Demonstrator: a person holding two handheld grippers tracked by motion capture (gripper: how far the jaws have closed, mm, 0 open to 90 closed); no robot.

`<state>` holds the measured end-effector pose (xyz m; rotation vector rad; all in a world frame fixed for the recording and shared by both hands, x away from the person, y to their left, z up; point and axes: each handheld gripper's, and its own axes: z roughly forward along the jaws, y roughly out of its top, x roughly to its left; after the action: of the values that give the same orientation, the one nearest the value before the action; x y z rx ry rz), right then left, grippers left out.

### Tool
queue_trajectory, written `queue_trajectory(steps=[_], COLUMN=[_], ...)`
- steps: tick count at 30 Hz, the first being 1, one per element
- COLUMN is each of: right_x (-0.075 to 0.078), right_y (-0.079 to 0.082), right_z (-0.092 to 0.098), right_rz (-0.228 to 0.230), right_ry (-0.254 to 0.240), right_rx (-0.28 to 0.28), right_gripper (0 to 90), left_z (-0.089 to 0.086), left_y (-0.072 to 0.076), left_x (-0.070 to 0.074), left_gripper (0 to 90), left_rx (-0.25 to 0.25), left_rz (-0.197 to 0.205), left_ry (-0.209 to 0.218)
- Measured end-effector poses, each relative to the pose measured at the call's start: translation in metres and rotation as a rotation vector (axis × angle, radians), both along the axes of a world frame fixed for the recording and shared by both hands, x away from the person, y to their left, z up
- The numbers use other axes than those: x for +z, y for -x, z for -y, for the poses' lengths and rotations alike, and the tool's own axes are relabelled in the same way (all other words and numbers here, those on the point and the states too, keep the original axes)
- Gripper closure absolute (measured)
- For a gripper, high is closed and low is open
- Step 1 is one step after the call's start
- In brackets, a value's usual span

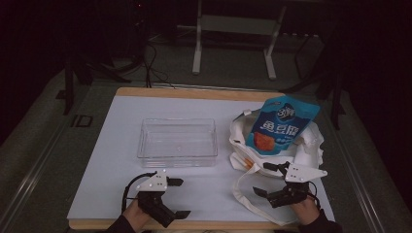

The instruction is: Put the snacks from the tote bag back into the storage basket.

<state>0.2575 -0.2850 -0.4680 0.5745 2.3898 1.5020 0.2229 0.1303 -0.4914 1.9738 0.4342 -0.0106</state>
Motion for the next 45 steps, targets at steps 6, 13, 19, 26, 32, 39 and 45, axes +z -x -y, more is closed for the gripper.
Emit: queue_trajectory(steps=[6, 13, 19, 26, 32, 39, 45], right_x=[0.01, 0.022, 0.032, 0.045, 0.054, 0.064, 0.074], right_y=[0.0, 0.001, -0.001, -0.006, -0.012, -0.019, -0.025], right_z=[0.002, 0.004, 0.005, 0.01, 0.018, 0.028, 0.038], right_rz=[-0.03, -0.024, -0.004, 0.025, 0.044, 0.062, 0.08], right_ry=[0.001, -0.005, -0.015, -0.025, -0.043, -0.042, -0.055], right_rx=[0.045, 0.036, 0.049, 0.046, 0.037, 0.021, -0.006], right_gripper=[12.7, 11.7, 11.7, 11.7, 11.7, 11.9, 12.3], left_z=[0.002, 0.007, 0.014, 0.028, 0.038, 0.054, 0.071], left_y=[0.001, 0.004, -0.003, -0.017, -0.033, -0.053, -0.069], left_x=[0.008, 0.028, 0.038, 0.054, 0.069, 0.079, 0.09], left_gripper=[0.0, 0.0, 0.0, 0.0, 0.0, 0.0, 0.0], left_rx=[-0.014, -0.012, -0.025, -0.063, -0.083, -0.102, -0.112], left_rz=[0.005, 0.04, 0.038, 0.058, 0.076, 0.096, 0.135], left_ry=[-0.006, -0.02, -0.005, 0.005, 0.046, 0.061, 0.064])
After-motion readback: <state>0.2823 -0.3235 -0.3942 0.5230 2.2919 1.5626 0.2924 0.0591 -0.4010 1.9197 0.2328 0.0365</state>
